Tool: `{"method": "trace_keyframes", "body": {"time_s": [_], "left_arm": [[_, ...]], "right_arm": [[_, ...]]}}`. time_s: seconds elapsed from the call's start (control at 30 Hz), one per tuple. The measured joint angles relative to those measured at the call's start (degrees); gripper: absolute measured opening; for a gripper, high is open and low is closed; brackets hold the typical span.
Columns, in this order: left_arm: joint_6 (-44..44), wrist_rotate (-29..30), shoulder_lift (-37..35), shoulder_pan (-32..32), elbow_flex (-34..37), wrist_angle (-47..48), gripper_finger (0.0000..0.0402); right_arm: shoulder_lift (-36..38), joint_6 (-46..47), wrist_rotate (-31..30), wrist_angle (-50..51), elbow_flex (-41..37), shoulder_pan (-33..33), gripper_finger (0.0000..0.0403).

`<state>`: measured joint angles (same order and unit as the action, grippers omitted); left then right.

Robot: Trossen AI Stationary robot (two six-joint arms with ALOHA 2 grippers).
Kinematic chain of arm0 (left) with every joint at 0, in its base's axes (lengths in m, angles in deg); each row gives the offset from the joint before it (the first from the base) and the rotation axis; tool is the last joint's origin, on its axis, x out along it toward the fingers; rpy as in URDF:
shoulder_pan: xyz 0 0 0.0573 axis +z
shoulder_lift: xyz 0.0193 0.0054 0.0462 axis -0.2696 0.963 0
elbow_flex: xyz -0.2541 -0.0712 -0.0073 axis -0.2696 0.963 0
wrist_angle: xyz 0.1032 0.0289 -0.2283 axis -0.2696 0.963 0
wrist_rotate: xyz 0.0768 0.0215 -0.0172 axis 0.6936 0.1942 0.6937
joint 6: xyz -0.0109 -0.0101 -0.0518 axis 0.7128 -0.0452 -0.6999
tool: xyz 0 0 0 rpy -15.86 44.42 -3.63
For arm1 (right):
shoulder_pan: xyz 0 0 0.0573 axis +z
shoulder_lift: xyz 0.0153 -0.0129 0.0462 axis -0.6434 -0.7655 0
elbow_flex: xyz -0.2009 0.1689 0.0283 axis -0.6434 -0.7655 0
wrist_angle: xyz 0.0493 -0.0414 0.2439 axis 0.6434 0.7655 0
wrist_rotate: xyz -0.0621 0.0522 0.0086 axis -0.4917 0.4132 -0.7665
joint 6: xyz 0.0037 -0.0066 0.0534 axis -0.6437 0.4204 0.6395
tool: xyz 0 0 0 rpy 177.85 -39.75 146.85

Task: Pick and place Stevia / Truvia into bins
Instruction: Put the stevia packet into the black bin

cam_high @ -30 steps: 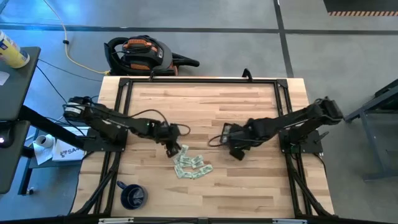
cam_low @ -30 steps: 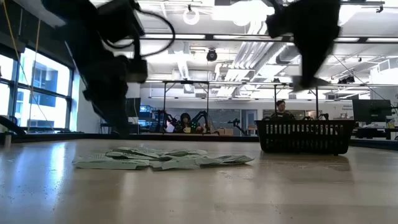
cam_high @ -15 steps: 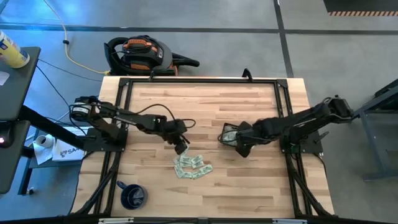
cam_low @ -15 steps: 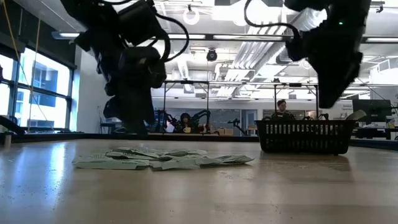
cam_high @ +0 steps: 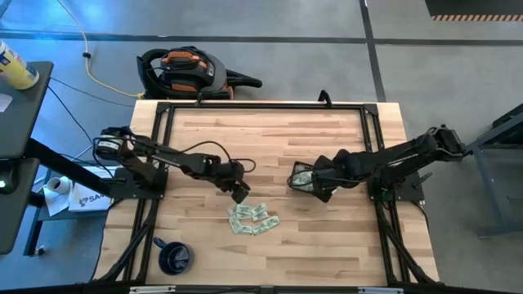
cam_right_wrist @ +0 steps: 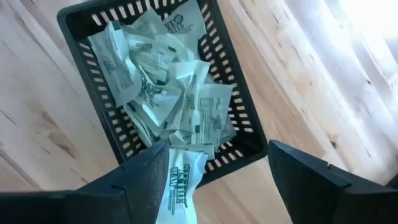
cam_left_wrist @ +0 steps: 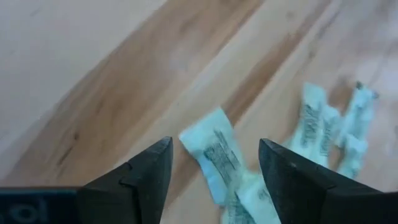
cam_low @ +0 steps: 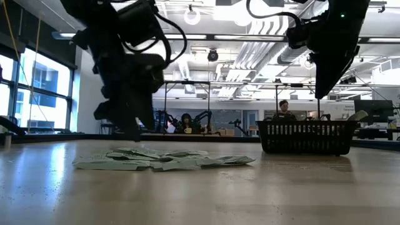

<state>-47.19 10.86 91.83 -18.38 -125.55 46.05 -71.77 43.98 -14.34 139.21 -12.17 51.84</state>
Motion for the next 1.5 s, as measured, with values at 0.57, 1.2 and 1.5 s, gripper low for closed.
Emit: {"method": "trace_keyframes", "body": {"time_s": [0.57, 1.2, 1.5], "left_arm": [[-1.91, 20.90, 15.79, -11.37, -11.86, 9.70, 0.0203], [38.45, 14.51, 17.20, -0.91, -34.87, 2.59, 0.0040], [50.50, 4.77, 29.68, 2.80, -50.75, -1.03, 0.0037]], "right_arm": [[0.00, 2.57, -2.44, 2.86, 0.00, 0.00, 0.0263], [15.31, 24.66, -14.44, 4.23, -0.07, 14.18, 0.0263], [18.04, 28.54, -11.34, 11.93, -0.02, 16.44, 0.0253]]}}
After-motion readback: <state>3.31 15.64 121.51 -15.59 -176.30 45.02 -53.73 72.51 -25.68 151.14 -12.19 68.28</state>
